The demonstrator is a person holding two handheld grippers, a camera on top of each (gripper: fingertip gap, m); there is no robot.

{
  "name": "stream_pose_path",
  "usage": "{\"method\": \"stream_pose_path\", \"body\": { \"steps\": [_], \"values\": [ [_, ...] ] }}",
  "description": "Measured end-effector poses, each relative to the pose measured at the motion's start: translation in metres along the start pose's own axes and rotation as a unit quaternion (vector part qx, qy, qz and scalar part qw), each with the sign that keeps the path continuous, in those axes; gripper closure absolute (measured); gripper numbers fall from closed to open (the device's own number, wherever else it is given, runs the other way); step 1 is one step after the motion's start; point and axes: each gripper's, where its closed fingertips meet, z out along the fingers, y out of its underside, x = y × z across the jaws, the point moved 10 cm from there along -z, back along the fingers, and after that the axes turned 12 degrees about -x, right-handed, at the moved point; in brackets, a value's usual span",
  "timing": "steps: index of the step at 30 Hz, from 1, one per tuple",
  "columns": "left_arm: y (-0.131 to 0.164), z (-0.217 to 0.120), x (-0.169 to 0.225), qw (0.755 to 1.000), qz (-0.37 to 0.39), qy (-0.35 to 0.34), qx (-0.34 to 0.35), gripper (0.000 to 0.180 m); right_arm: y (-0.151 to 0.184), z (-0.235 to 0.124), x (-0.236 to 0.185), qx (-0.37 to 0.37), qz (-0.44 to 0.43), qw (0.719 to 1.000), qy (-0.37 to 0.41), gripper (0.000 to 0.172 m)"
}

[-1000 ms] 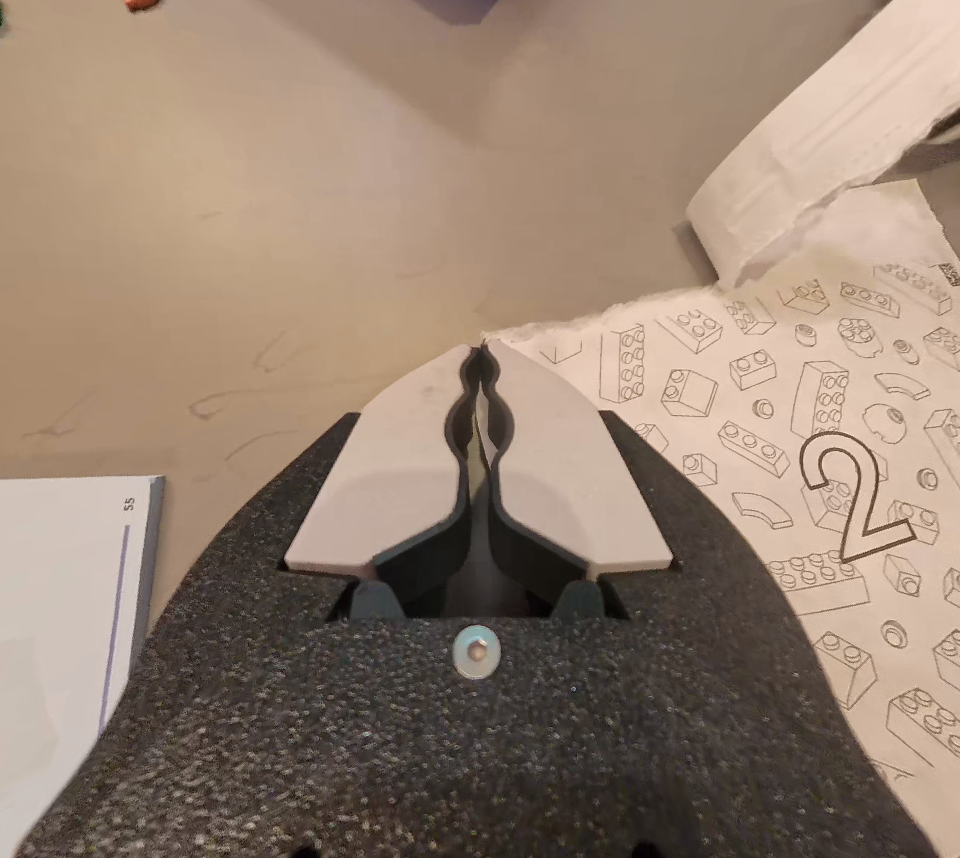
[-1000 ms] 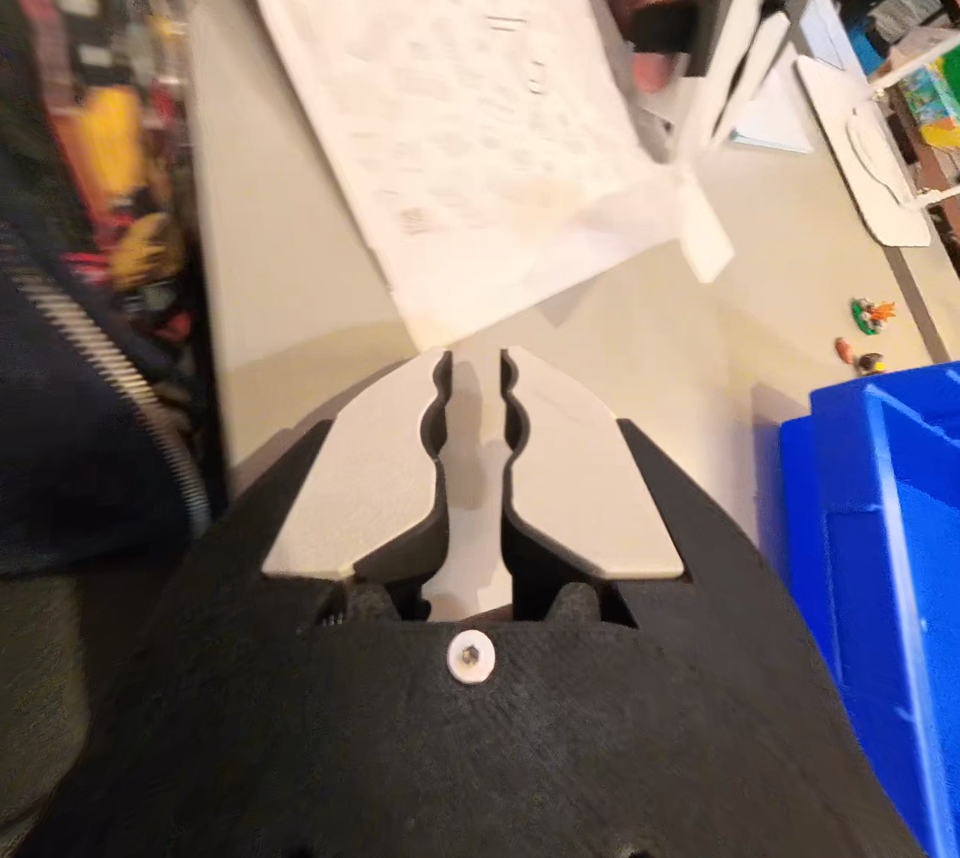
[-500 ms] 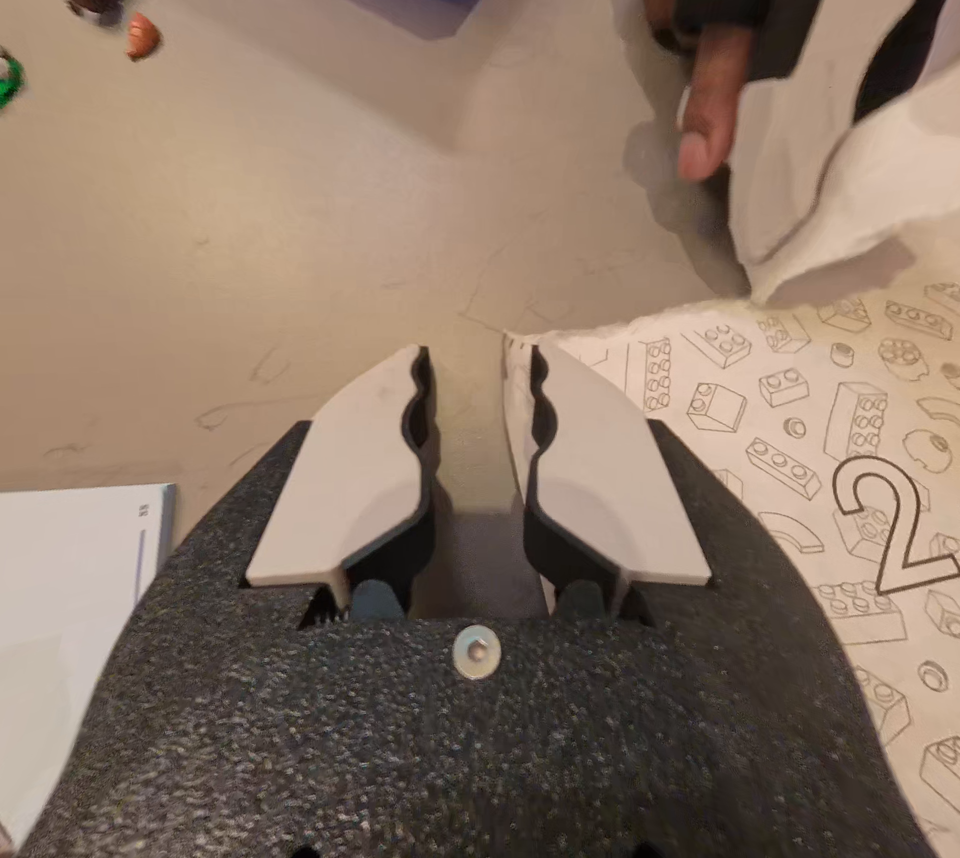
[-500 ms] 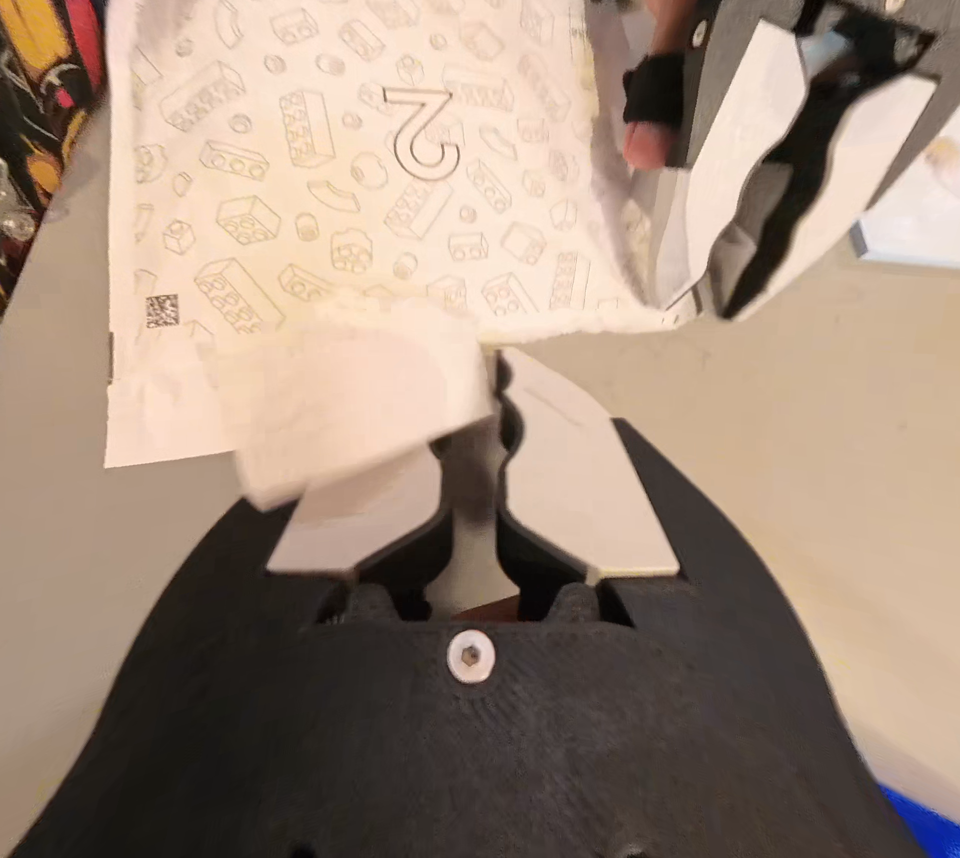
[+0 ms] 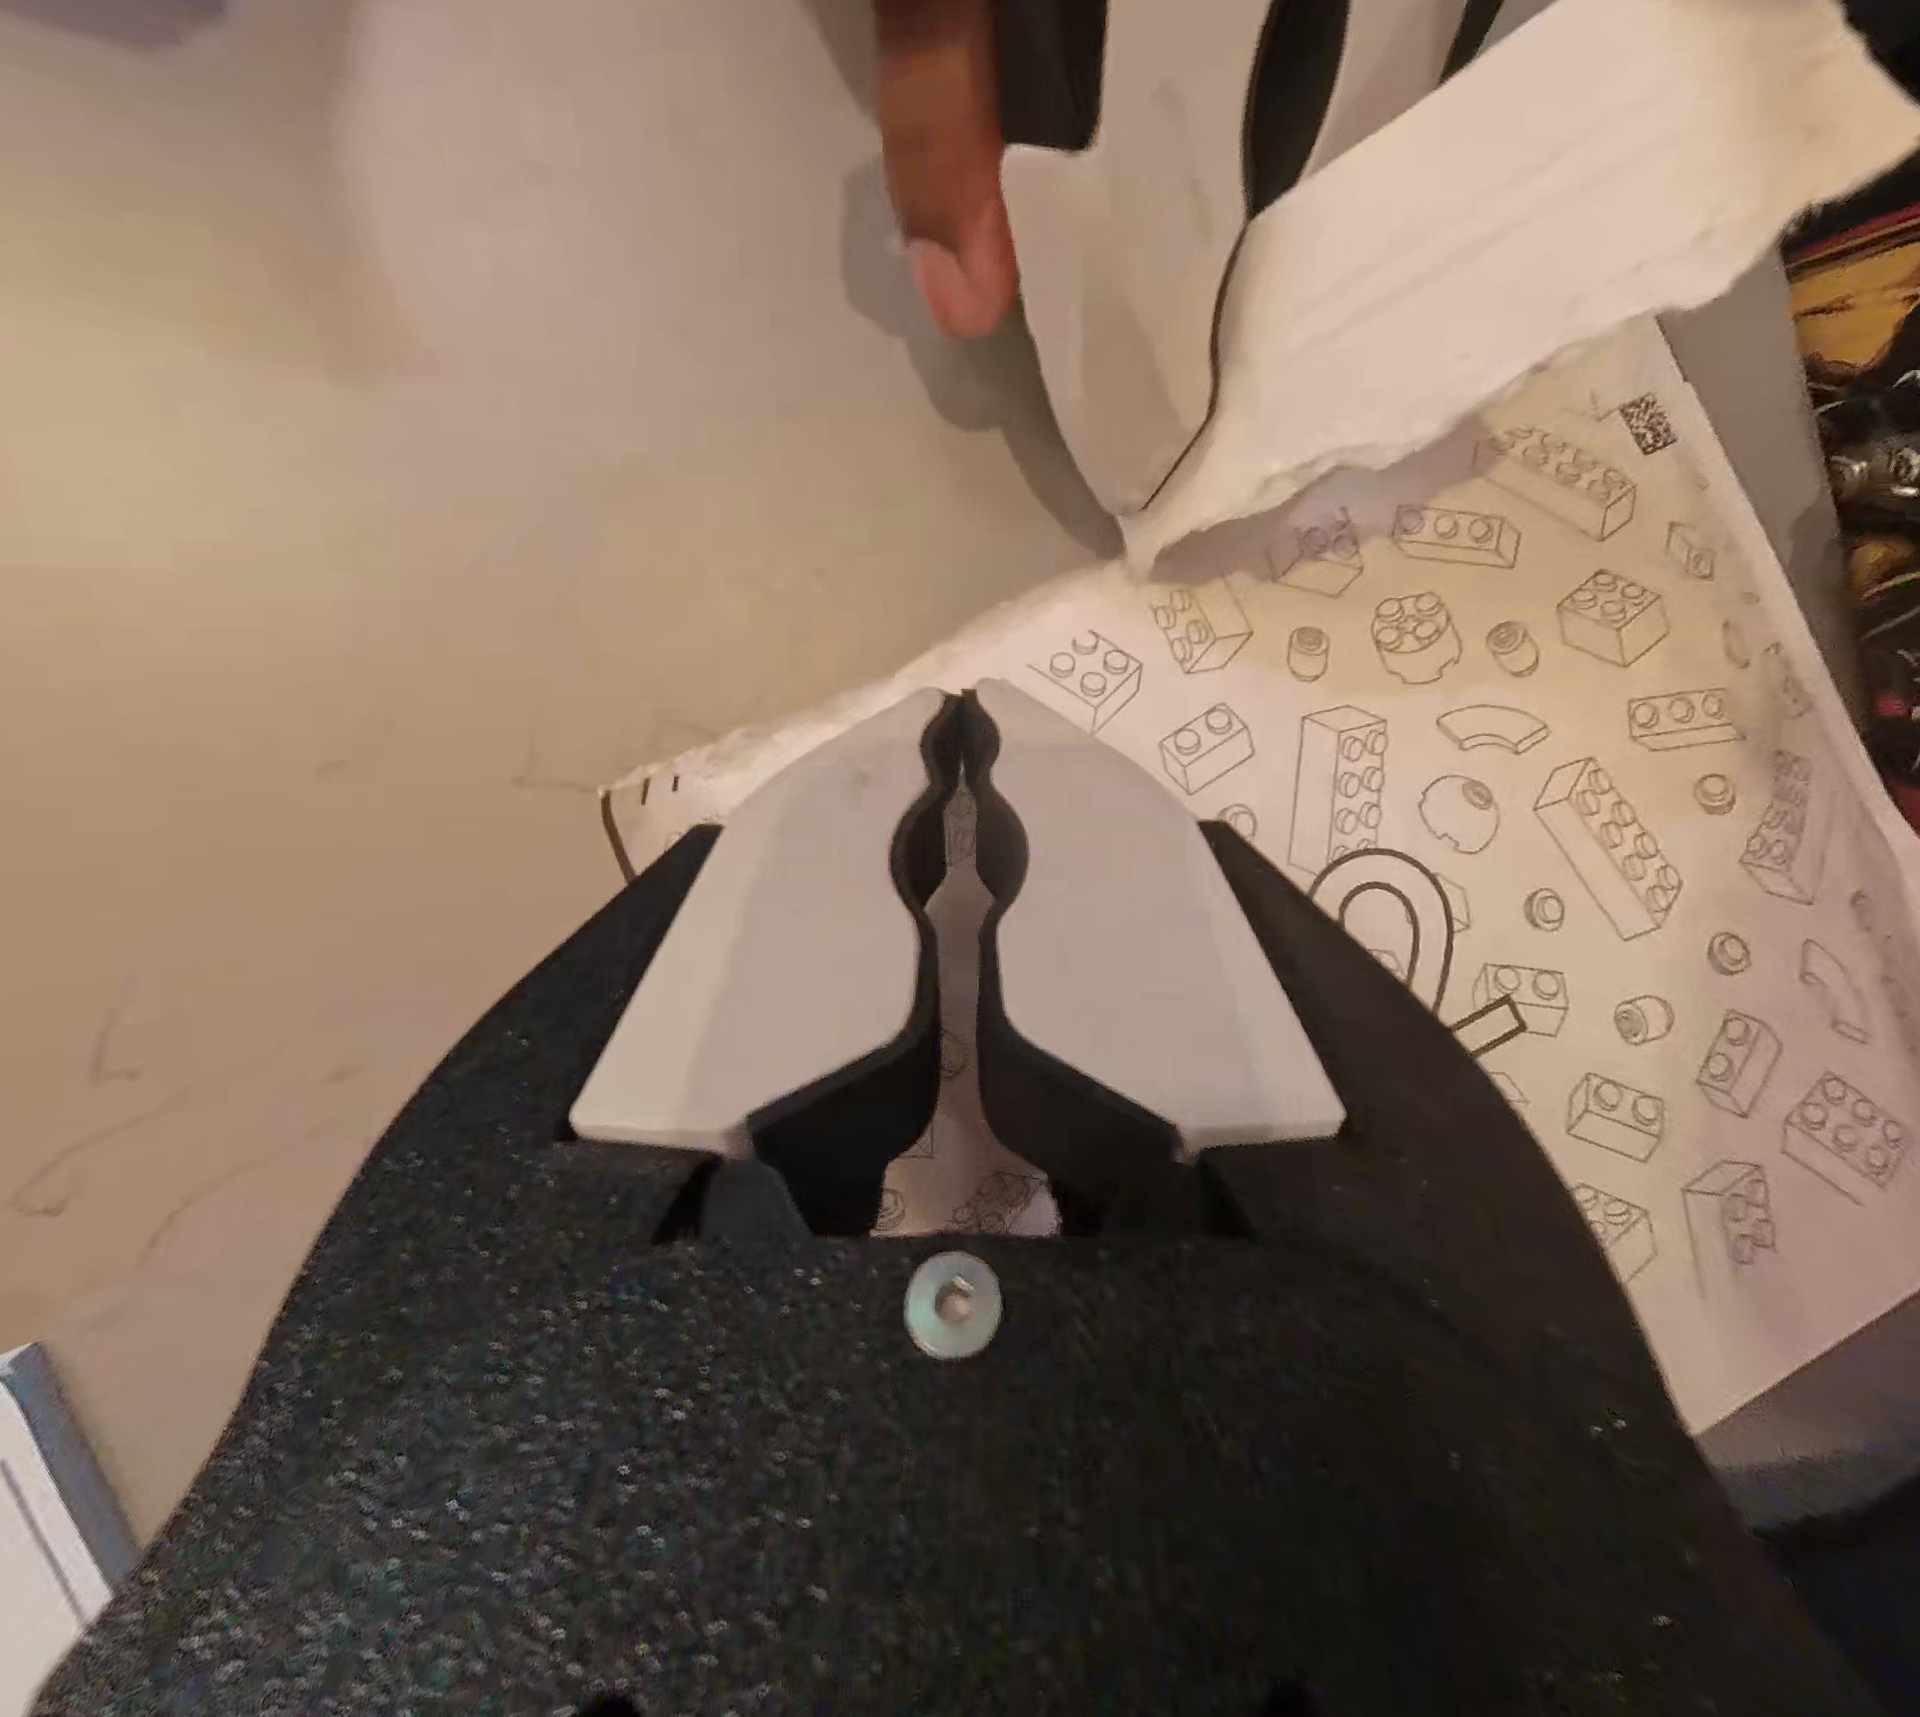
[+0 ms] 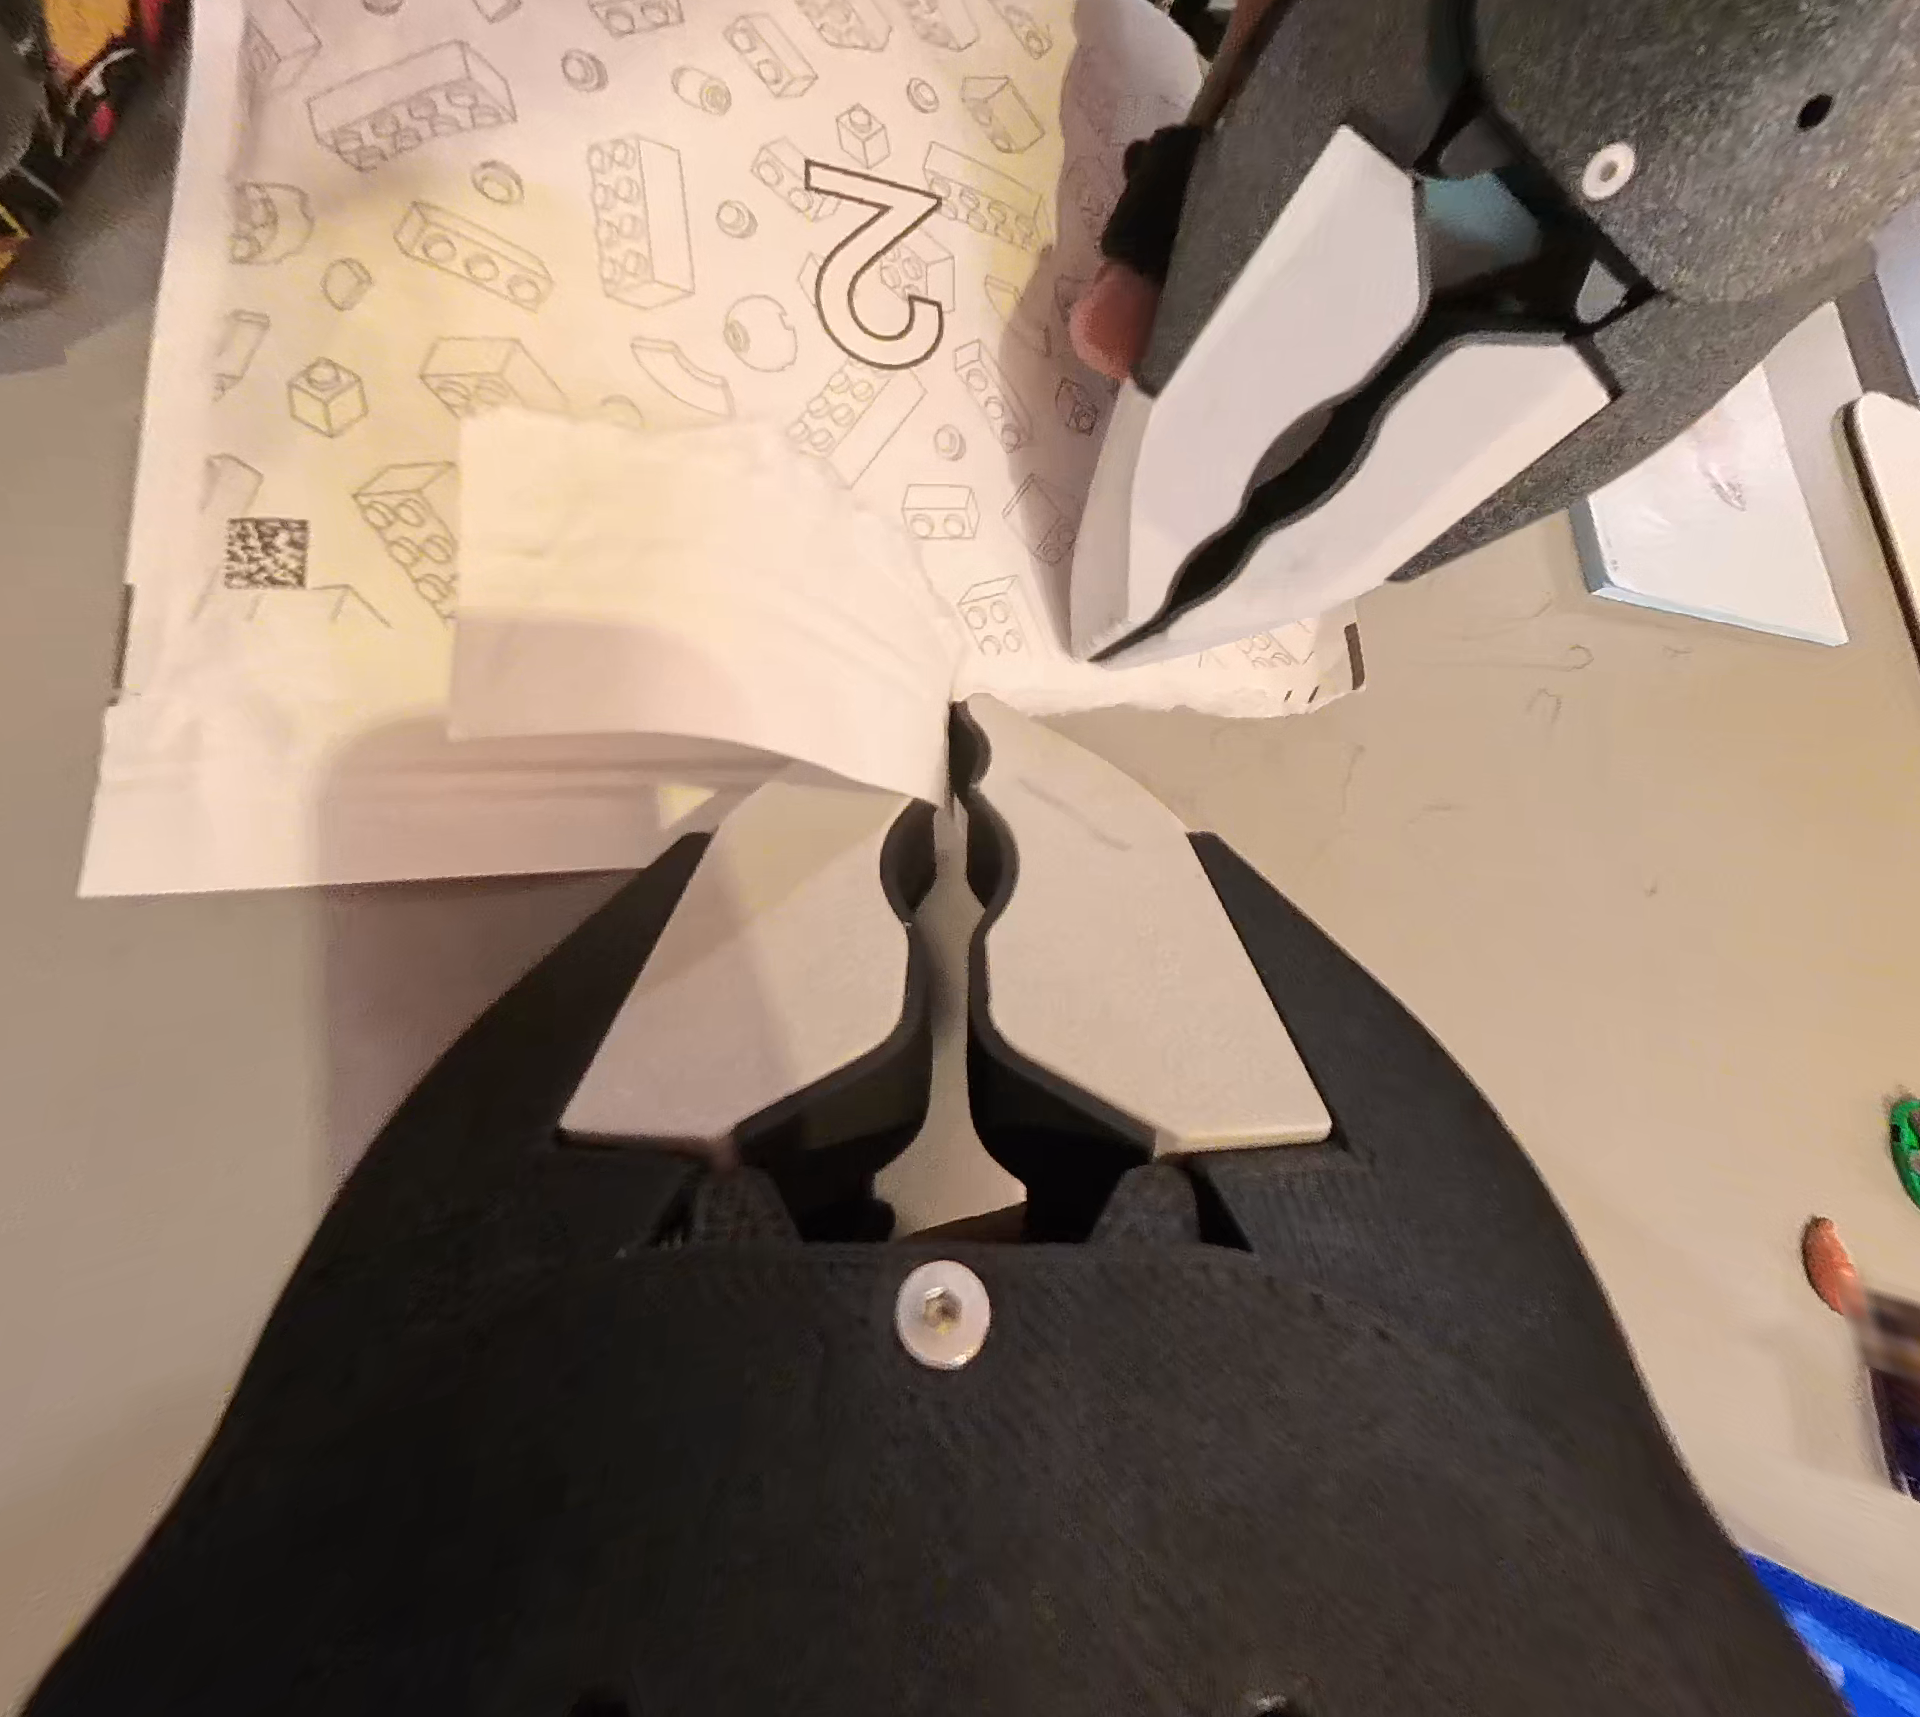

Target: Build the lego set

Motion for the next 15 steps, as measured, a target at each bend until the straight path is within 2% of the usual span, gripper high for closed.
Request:
{"method": "stream_pose_path", "body": {
  "steps": [5,15],
  "values": [
    [0.007,0.002,-0.003,0.999,-0.011,0.015,0.032,0.18,0.0,-0.01,-0.011,0.024,-0.008,1.0,-0.016,0.172],
    [0.011,0.003,-0.007,0.997,-0.024,0.03,0.061,0.179,-0.001,-0.019,-0.037,0.004,0.01,1.0,0.01,0.172]
  ]
}}
